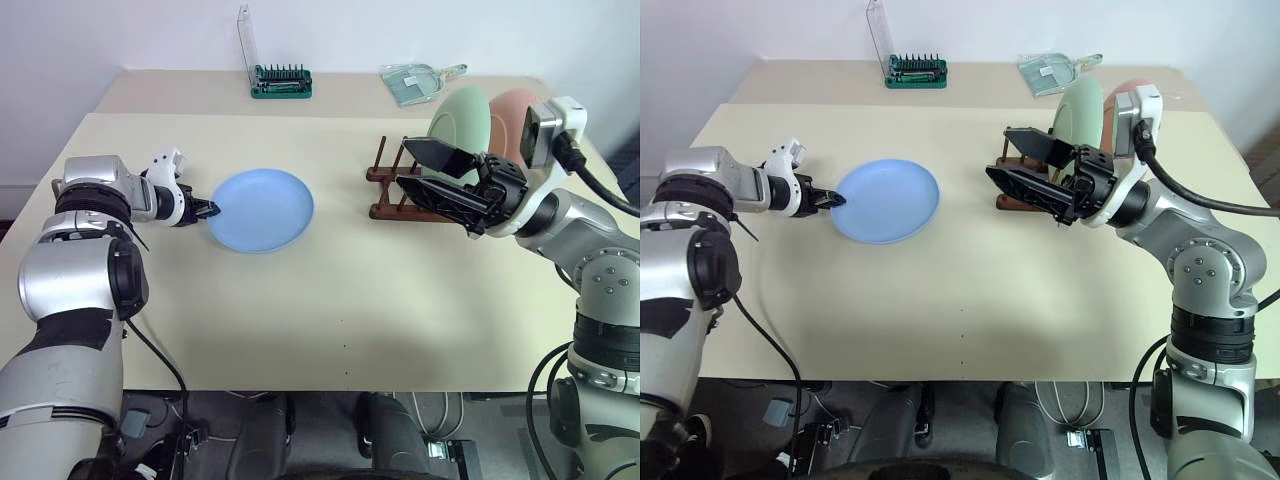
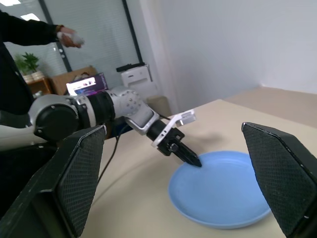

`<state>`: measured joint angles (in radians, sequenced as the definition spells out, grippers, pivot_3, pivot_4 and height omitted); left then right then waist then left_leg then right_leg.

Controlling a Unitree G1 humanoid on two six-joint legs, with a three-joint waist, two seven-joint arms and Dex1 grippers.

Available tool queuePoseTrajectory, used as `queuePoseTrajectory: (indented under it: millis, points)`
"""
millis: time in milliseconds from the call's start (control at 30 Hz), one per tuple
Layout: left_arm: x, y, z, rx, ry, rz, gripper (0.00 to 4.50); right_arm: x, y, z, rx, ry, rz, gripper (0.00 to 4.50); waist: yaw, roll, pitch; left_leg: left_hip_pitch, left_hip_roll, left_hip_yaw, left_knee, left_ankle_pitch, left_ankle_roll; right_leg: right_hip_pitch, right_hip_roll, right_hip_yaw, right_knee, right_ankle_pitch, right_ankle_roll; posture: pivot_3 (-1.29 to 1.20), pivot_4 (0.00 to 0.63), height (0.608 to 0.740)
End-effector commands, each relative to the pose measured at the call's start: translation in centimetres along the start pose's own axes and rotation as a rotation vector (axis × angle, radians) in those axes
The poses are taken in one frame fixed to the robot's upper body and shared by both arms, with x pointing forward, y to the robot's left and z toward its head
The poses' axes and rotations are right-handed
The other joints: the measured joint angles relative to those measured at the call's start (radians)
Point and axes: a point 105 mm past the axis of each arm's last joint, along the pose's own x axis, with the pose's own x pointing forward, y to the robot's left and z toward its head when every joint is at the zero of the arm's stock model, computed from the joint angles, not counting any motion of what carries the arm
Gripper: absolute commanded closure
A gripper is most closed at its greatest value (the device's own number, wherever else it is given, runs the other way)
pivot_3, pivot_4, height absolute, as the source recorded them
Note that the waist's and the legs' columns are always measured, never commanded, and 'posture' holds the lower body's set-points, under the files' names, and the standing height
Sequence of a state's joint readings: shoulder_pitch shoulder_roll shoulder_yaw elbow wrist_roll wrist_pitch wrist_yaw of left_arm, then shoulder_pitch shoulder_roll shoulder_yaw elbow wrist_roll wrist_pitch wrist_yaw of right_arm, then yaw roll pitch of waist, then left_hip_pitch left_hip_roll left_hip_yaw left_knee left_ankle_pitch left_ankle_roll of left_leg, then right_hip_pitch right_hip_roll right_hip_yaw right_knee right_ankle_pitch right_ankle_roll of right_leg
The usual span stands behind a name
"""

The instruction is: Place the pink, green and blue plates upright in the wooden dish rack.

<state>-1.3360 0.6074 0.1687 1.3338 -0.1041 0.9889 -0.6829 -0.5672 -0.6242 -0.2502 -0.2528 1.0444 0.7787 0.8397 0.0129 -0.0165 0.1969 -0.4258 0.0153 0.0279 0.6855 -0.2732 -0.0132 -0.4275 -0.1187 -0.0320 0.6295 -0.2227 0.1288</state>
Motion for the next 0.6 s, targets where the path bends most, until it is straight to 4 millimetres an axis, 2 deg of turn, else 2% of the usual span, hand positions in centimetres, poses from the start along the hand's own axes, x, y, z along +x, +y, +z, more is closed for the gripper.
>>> queuePoseTrajectory:
  millis: [33, 167, 267, 333, 367, 400, 467, 533, 600]
  points:
    - [-0.7, -0.8, 1.7, -0.088, -0.11, -0.078, 4.45, 0.1, 0.5, 1.2, -0.068, -0.023, 0.014, 0.0, 0.0, 0.0, 0.0, 0.0, 0.0, 0.0, 0.0, 0.0, 0.0, 0.0, 0.0, 0.0, 0.0, 0.0, 0.0, 0.0, 0.15, 0.724]
    - [-2.2, -1.5, 5.0, -0.172, -0.305, -0.137, 4.45, 0.1, 0.5, 1.0, -0.082, -0.016, 0.007, 0.0, -0.004, -0.001, 0.0, 0.0, 0.0, 0.0, 0.0, 0.0, 0.0, -0.001, 0.0, 0.0, 0.0, 0.0, 0.0, 0.0, 0.15, 0.724]
    - [-4.7, -3.2, 8.7, -0.25, -0.529, -0.29, 4.45, 1.1, 0.4, 0.9, -0.114, -0.027, 0.005, 0.0, -0.006, -0.001, 0.0, 0.0, 0.0, 0.0, 0.0, 0.0, 0.0, -0.001, 0.0, 0.0, 0.0, 0.0, 0.0, 0.0, 0.15, 0.724]
    - [-6.0, -4.5, 10.3, -0.216, -0.639, -0.37, 4.45, 2.1, 0.2, 1.1, -0.145, -0.047, -0.006, 0.0, -0.008, -0.001, 0.001, 0.0, 0.0, 0.0, 0.0, 0.0, 0.0, -0.001, 0.0, 0.0, 0.0, 0.0, 0.0, 0.0, 0.15, 0.724]
    - [-6.9, -5.2, 11.5, -0.243, -0.735, -0.421, 4.45, 2.9, -0.2, 0.9, -0.209, -0.02, -0.033, 0.0, -0.009, -0.001, 0.001, -0.001, 0.001, 0.0, 0.0, 0.001, -0.001, -0.001, 0.0, 0.0, 0.0, 0.0, 0.0, 0.0, 0.15, 0.724]
    - [-7.6, -6.2, 12.3, -0.278, -0.801, -0.483, 4.45, 4.0, -0.3, 0.7, -0.327, 0.019, -0.041, 0.0, -0.009, -0.001, 0.001, 0.0, 0.0, 0.0, 0.0, 0.001, -0.001, -0.001, 0.0, 0.0, 0.001, 0.0, 0.0, 0.0, 0.15, 0.724]
    - [-8.3, -7.6, 13.2, -0.293, -0.957, -0.497, 4.45, 6.4, -0.3, 0.2, -0.61, 0.085, -0.045, 0.0, -0.004, -0.001, 0.001, -0.001, 0.0, 0.0, 0.0, 0.001, -0.001, -0.002, 0.0, 0.0, 0.0, 0.0, 0.0, 0.0, 0.15, 0.724]
    - [-8.5, -9.0, 12.9, -0.324, -1.065, -0.481, 4.45, 8.1, -0.2, -0.1, -0.848, 0.118, -0.043, 0.0, -0.002, -0.001, 0.0, -0.001, 0.0, 0.0, 0.0, 0.002, -0.003, -0.002, -0.001, 0.0, 0.0, 0.0, 0.0, 0.0, 0.15, 0.724]
    - [-8.6, -10.5, 12.1, -0.433, -1.155, -0.5, 4.45, 9.5, -0.8, -1.0, -1.145, 0.196, -0.053, 0.0, -0.003, -0.002, 0.0, -0.001, 0.0, 0.0, 0.0, 0.004, -0.007, -0.002, -0.001, 0.001, 0.0, 0.0, 0.0, 0.0, 0.15, 0.724]
